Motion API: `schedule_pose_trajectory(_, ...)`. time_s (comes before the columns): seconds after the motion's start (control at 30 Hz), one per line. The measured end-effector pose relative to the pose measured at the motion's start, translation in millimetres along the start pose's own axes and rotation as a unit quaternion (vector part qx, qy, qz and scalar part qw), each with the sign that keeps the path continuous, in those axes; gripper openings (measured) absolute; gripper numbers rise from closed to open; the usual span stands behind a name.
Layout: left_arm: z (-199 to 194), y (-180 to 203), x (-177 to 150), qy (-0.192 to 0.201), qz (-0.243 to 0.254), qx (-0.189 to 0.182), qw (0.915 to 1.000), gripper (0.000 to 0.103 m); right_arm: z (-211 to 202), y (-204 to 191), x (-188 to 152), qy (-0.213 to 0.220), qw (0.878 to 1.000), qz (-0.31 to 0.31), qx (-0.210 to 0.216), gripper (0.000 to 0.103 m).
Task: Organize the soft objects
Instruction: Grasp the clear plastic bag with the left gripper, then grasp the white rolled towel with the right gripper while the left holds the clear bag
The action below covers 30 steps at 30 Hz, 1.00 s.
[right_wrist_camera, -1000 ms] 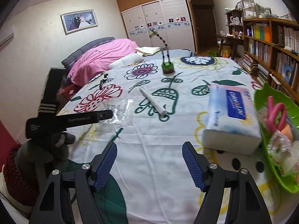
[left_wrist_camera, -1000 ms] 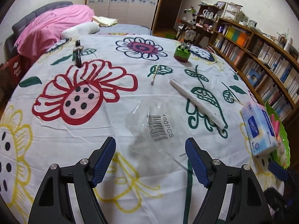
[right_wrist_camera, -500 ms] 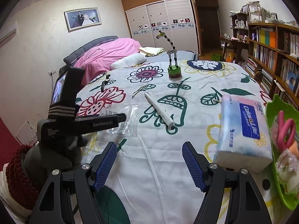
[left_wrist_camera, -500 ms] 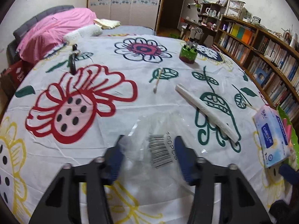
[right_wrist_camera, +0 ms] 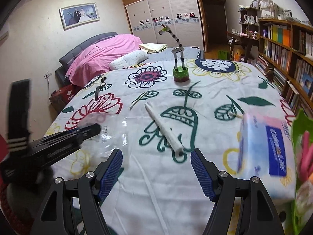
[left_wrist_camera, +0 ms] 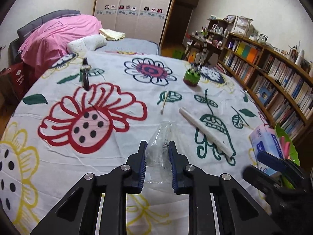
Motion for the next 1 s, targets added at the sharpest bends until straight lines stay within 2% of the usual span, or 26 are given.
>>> schedule_pose_trajectory(0.3, -13.0, -4.2, 6.8, 0.015, -0.008, -0.003, 0.9999, 0.021, 47.8, 3.7, 22.3, -0.031, 0.999, -0.019, -0.021, 0.05)
schedule_pose_trajectory(0.43, -10.8, -11.2, 7.2, 0.008, -0.019, 0.001, 0.9998, 0.021, 67.1, 8.9, 23.9, -0.048, 0.998, -0.017, -0.029, 0.046)
schedule_pose_trajectory(0.73, -9.3, -12.8, 5.9, 0.004, -0.021, 0.0, 0.9998, 0.021, 91.2, 8.3, 26.7, -0.063, 0.997, -0.031, -0.04, 0.045)
schedule_pose_trajectory(1.0, -7.7, -11.5, 3.7, -0.001, -0.023, -0.002, 0.9997, 0.021, 91.4, 0.3, 26.4, -0.066, 0.995, -0.058, -0.047, 0.022)
Point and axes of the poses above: each gripper's, at about its wrist camera, not at the fingertips, and z roughly the way its jaws point, y to its right, x to its top, the point moved 5 cm from there along z, roughly the way its jaws point, and after that the axes turned 14 degrees about -z, right-handed, at the moved point
